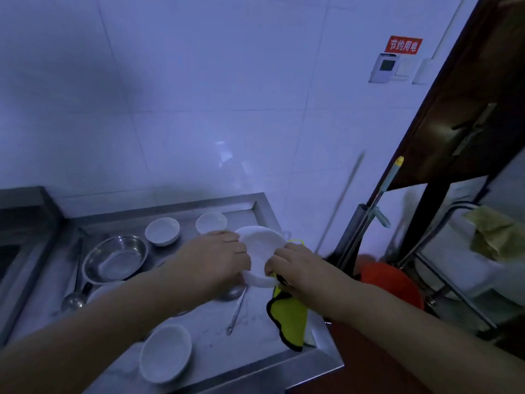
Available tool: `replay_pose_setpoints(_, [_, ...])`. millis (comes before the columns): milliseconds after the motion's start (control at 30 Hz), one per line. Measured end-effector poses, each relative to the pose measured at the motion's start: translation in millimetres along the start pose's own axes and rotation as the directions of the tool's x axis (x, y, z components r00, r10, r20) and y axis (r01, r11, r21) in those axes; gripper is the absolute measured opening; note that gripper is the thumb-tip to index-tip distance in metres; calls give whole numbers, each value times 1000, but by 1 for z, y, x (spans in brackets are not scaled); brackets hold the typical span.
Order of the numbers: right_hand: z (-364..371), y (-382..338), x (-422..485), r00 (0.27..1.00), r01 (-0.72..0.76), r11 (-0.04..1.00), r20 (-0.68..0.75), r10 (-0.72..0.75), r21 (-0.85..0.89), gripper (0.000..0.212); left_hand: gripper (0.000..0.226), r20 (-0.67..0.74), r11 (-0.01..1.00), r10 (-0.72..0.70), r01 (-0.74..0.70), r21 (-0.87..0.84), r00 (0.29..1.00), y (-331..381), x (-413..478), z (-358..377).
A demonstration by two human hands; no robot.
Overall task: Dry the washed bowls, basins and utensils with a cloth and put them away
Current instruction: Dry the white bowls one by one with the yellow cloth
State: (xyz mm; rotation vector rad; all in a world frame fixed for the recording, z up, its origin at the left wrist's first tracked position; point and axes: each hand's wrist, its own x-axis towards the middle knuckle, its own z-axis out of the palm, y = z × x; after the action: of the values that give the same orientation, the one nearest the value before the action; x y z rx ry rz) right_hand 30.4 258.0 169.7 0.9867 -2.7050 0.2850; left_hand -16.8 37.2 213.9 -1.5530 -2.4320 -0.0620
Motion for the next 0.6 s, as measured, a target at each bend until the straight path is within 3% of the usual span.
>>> replay_pose_setpoints(133, [18,-6,-15,994,-107,994,-26,107,25,39,21,7,999,41,-41,-18,999,24,14,30])
replay_pose_setpoints(267, [40,2,-45,967,-248,956,-22,255,155,21,31,113,998,0,6,-54,994,45,34,72])
replay_pose_setpoints(367, [42,30,-72,928,-353,894,-22,373,275,42,36,217,996,-49,64,-61,975,48,47,110])
replay_pose_setpoints(467, [32,67,-97,855,-468,816,-60,515,340,40,29,255,969,-177,214,-125,950,45,66,143])
replay_pose_setpoints(600, [29,111,-121,809,-536,774,-56,585,336,26,22,297,872,-400,460,-168,867,40,105,188])
